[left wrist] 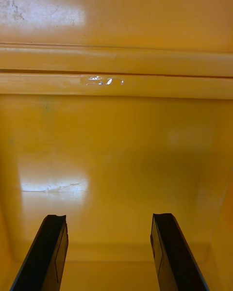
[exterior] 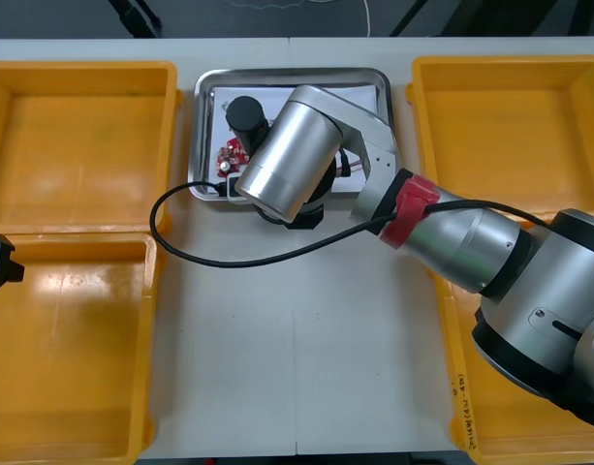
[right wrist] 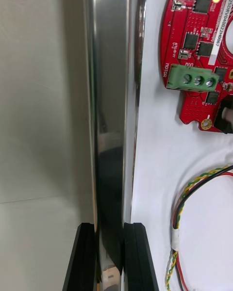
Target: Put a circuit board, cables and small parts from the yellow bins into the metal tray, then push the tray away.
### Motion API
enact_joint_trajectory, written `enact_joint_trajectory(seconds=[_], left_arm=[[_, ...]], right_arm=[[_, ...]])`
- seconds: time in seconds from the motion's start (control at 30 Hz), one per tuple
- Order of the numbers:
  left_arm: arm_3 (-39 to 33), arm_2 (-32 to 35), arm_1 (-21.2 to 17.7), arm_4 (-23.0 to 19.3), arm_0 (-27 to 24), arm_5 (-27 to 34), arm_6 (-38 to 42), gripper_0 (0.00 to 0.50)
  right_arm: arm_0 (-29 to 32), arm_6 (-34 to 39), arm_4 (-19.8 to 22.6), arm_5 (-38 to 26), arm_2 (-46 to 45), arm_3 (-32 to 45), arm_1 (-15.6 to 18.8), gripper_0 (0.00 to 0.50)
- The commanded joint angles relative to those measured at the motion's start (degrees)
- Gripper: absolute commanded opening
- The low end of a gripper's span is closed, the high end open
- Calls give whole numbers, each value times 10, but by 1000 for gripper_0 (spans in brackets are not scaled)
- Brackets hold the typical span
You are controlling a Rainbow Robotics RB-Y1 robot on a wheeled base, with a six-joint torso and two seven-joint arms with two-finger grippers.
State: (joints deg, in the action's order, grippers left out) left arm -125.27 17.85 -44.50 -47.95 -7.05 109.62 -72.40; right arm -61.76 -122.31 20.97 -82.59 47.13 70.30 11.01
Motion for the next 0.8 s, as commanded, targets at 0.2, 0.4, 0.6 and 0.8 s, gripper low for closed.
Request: enact_joint_trajectory(seconds=[0.2, 0.4, 0.6, 0.8], left_arm=[[-16, 17, -21, -2, 11, 4, 2, 500], [-16, 17, -21, -2, 11, 4, 2, 500], [-16, 17, -21, -2, 11, 4, 2, 500], [-16, 17, -21, -2, 11, 4, 2, 500]], right_arm=[[-53, -28, -6, 30, -26, -42, -22, 0], [-64, -33, -9, 43, -31, -63, -31, 0], [-67, -39, -22, 50, -33, -65, -32, 0], [-75, -49, -22, 62, -33, -80, -33, 0]])
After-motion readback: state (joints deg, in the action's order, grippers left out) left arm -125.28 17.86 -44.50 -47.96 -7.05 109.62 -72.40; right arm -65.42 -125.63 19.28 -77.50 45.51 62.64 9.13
